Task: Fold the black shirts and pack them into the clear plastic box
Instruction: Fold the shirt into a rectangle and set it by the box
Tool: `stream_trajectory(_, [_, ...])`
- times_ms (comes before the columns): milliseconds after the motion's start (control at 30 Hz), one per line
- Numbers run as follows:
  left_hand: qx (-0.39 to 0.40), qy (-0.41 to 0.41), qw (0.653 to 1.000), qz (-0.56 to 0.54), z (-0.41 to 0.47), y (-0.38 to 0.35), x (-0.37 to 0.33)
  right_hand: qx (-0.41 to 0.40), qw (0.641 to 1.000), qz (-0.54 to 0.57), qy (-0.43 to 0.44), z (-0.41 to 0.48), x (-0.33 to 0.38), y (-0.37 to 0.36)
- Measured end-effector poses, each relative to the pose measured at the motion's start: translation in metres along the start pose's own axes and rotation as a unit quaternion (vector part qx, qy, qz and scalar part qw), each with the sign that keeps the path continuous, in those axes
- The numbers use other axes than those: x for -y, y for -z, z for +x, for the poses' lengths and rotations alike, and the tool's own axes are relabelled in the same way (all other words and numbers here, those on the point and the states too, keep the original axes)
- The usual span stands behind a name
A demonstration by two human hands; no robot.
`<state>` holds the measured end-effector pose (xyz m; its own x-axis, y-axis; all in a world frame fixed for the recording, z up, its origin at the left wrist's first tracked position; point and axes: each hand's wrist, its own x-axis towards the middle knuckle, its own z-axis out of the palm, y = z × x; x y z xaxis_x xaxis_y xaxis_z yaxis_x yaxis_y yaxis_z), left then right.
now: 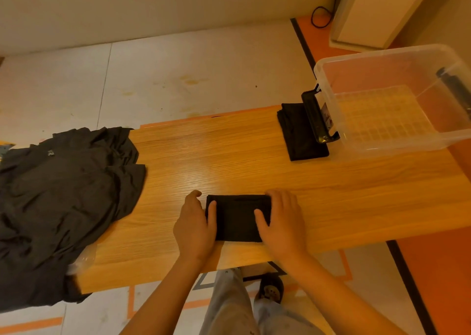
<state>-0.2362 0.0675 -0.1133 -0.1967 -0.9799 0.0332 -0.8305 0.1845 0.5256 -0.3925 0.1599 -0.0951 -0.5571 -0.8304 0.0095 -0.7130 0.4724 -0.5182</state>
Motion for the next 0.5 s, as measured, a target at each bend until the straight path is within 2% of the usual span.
stream_trajectory(100, [-0.007,-0.121,0.992,0.021,-0.021,-0.003,-0.004,-0.036,0.988,-0.058,0.138,-0.017,0.016,-0.019])
stream_trajectory(200, [0.03,-0.235,0.969,0.071,-0.029,-0.017,0.0,0.039,0.964,-0.133,0.228,-0.016,0.015,-0.044])
stream_trajectory(267, [0.065,-0.277,0.955,0.084,-0.02,-0.026,0.005,0.075,0.95,-0.183,0.243,-0.006,0.01,-0.056])
stream_trajectory(333, [0.111,-0.285,0.947,0.094,-0.011,-0.031,0.01,0.1,0.947,-0.2,0.231,0.003,0.006,-0.061])
stream_trajectory(400, [0.142,-0.252,0.953,0.091,-0.005,-0.035,0.014,0.125,0.944,-0.203,0.227,0.008,0.0,-0.061])
stream_trajectory(500, [0.142,-0.211,0.963,0.086,-0.006,-0.038,0.017,0.151,0.946,-0.194,0.213,0.008,-0.004,-0.062])
